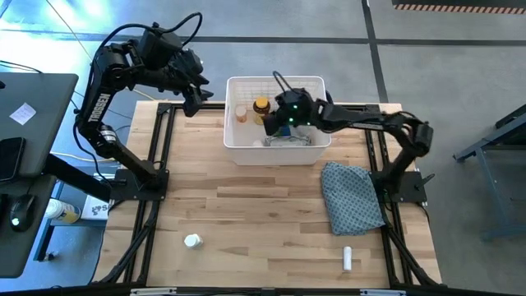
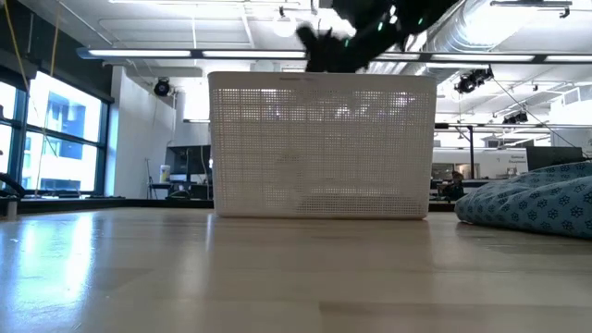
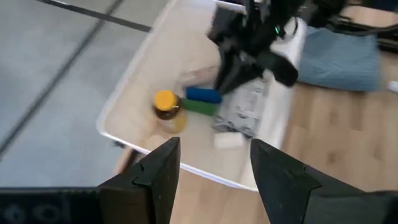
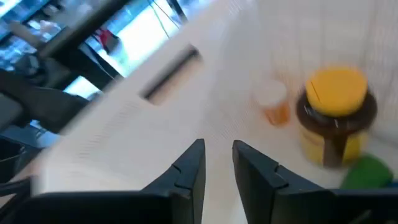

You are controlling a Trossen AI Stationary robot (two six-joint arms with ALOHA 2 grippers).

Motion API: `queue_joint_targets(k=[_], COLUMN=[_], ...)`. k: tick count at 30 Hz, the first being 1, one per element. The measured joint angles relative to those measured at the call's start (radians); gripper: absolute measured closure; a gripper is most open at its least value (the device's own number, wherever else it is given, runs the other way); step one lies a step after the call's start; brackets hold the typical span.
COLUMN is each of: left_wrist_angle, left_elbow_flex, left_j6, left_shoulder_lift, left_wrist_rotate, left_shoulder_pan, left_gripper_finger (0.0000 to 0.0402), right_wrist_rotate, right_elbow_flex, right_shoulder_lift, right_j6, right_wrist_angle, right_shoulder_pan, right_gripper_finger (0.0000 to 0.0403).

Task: Pick & place medical supplies in basket/bin
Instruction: Put the white and blue medicine bottle into the white bin

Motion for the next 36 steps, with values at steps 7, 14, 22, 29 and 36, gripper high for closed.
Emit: queue_joint_targets(k=[7, 14, 22, 29, 36], left_wrist_angle=[-0.023, -0.021, -0.020, -0.021, 0.007], left_elbow_flex=[-0.034, -0.098, -0.237, -0.437, -0.537], left_j6=[-0.072, -0.159, -0.256, -0.382, -0.576], left_shoulder_lift=[-0.006, -0.056, -0.165, -0.222, -0.213], left_wrist_rotate=[0.080, 0.151, 0.195, 0.053, -0.006], left_shoulder_pan=[-0.001, -0.001, -0.161, -0.413, -0.664], left_gripper_finger=[0.0175, 0.0175, 0.0175, 0.0175, 0.0175], right_wrist_rotate=[0.107, 0.137, 0.129, 0.052, 0.024], right_elbow_flex=[0.000, 0.000, 0.000, 0.000, 0.000], right_shoulder_lift=[-0.149, -0.232, -0.296, -0.309, -0.308], right_j6=[-0.058, -0.071, -0.058, -0.054, 0.056], right_wrist_angle=[-0.014, -0.025, -0.019, 0.006, 0.009], right_shoulder_pan=[0.087, 0.204, 0.338, 0.429, 0.498], right_gripper_finger=[0.0330, 0.0330, 0.0329, 0.0329, 0.0329])
